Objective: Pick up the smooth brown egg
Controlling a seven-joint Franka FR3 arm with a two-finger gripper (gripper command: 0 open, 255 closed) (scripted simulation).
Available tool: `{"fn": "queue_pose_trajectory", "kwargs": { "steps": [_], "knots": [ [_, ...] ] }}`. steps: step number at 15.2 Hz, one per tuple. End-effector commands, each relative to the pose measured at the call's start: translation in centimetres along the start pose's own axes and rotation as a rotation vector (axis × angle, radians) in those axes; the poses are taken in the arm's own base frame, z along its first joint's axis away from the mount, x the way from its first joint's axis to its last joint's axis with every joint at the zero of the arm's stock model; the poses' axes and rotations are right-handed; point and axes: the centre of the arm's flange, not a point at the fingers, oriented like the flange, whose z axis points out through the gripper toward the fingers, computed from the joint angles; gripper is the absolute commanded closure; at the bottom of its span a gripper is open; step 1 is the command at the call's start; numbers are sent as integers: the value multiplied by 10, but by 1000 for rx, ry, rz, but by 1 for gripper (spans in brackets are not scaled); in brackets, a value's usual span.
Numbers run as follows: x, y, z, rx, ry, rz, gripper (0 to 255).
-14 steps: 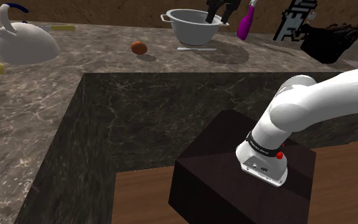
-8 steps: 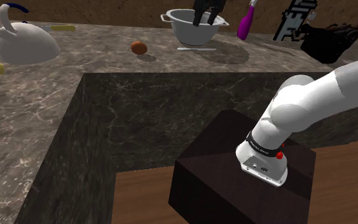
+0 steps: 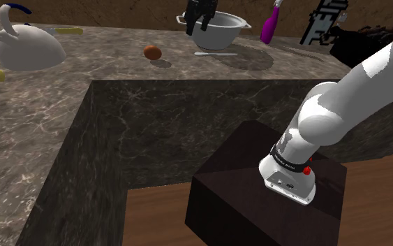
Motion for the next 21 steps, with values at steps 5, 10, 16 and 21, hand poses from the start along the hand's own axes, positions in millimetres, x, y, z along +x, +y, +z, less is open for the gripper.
{"fn": "queue_pose_trajectory", "kwargs": {
  "steps": [5, 10, 16, 21],
  "knots": [
    [65, -13, 44, -22, 1, -105, 0],
    [118, -27, 80, -40, 1, -191, 0],
    [173, -47, 118, -59, 1, -281, 0],
    [168, -47, 144, -59, 1, -281, 0]
  ]
}}
